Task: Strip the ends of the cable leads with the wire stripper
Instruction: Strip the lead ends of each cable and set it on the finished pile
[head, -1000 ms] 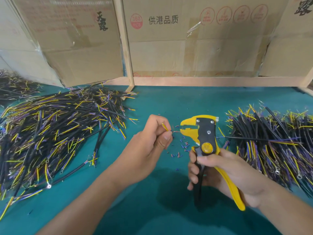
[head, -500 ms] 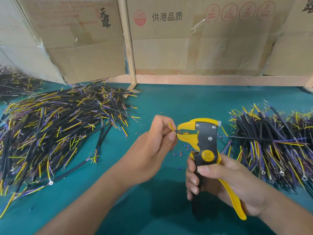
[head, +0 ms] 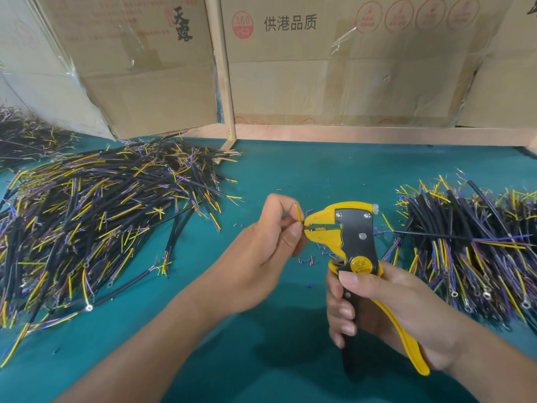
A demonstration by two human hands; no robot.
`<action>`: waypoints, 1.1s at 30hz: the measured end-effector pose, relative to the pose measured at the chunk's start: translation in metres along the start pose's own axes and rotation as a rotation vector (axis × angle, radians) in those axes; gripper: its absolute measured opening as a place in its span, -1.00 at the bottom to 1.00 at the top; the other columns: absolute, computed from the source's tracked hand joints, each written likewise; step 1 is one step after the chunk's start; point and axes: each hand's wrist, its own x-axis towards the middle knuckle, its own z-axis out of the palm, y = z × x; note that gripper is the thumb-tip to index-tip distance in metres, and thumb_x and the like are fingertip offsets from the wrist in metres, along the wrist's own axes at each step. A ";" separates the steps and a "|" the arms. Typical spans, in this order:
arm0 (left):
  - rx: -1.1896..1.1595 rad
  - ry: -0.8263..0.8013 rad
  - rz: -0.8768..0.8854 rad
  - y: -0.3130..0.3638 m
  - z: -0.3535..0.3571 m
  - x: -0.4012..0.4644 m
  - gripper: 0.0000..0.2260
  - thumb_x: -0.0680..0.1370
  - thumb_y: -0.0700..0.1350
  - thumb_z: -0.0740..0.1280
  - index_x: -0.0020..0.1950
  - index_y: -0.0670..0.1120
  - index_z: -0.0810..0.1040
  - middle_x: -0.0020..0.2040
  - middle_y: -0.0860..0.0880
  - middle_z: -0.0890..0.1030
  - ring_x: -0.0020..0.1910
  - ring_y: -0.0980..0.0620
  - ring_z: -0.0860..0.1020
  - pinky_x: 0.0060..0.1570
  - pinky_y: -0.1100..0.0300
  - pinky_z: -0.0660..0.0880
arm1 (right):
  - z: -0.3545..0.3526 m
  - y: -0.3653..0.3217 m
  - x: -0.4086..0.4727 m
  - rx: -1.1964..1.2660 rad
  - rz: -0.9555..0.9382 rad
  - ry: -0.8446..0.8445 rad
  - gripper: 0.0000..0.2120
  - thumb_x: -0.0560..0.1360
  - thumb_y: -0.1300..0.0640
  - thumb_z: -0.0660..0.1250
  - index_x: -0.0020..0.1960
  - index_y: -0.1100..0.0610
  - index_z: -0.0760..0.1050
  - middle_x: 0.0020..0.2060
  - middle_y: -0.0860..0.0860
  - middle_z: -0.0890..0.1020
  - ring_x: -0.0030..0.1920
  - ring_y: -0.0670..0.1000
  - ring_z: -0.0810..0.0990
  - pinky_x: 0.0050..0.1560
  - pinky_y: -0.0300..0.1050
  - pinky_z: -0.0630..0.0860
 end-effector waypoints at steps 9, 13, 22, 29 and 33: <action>-0.022 0.006 -0.009 0.001 0.002 -0.001 -0.88 0.69 0.06 0.02 0.13 0.04 0.21 -0.18 -0.03 0.45 -0.17 -0.15 0.40 -0.13 -0.05 0.38 | 0.007 0.002 0.000 0.050 0.038 0.071 -0.66 0.42 -0.04 0.47 -0.27 0.20 0.45 -0.42 0.10 0.29 -0.46 0.07 0.31 -0.37 0.00 0.43; 0.061 -0.007 -0.002 -0.001 -0.002 -0.001 -0.89 0.69 0.04 0.01 0.12 0.03 0.20 -0.19 0.01 0.45 -0.22 -0.10 0.40 -0.19 0.06 0.39 | 0.007 0.000 -0.001 0.037 0.046 0.130 -0.59 0.40 -0.11 0.48 -0.31 0.15 0.37 -0.46 0.05 0.21 -0.53 0.00 0.20 -0.48 -0.15 0.29; 0.109 -0.026 0.034 -0.006 -0.004 -0.001 -0.93 0.70 0.02 0.01 0.12 0.05 0.19 -0.21 0.01 0.41 -0.28 -0.05 0.32 -0.26 0.14 0.34 | 0.004 -0.003 -0.004 0.004 0.051 0.161 -0.55 0.40 -0.15 0.47 -0.31 0.13 0.32 -0.48 0.02 0.19 -0.57 -0.04 0.15 -0.51 -0.25 0.23; -0.102 -0.075 -0.025 -0.009 -0.010 0.001 -0.90 0.69 -0.02 0.07 0.10 -0.03 0.23 -0.29 0.15 0.31 -0.28 0.02 0.26 -0.22 0.20 0.27 | 0.004 -0.005 -0.005 0.033 0.071 0.121 -0.58 0.42 -0.13 0.46 -0.32 0.13 0.36 -0.49 0.00 0.21 -0.57 -0.06 0.17 -0.52 -0.26 0.24; -0.169 -0.120 -0.060 -0.007 -0.016 0.002 -0.90 0.70 -0.08 0.07 0.10 -0.11 0.23 -0.31 0.13 0.33 -0.29 0.06 0.25 -0.19 0.32 0.28 | 0.003 -0.005 -0.006 0.037 0.072 0.108 -0.58 0.43 -0.13 0.46 -0.31 0.14 0.36 -0.49 0.01 0.21 -0.57 -0.06 0.17 -0.51 -0.26 0.24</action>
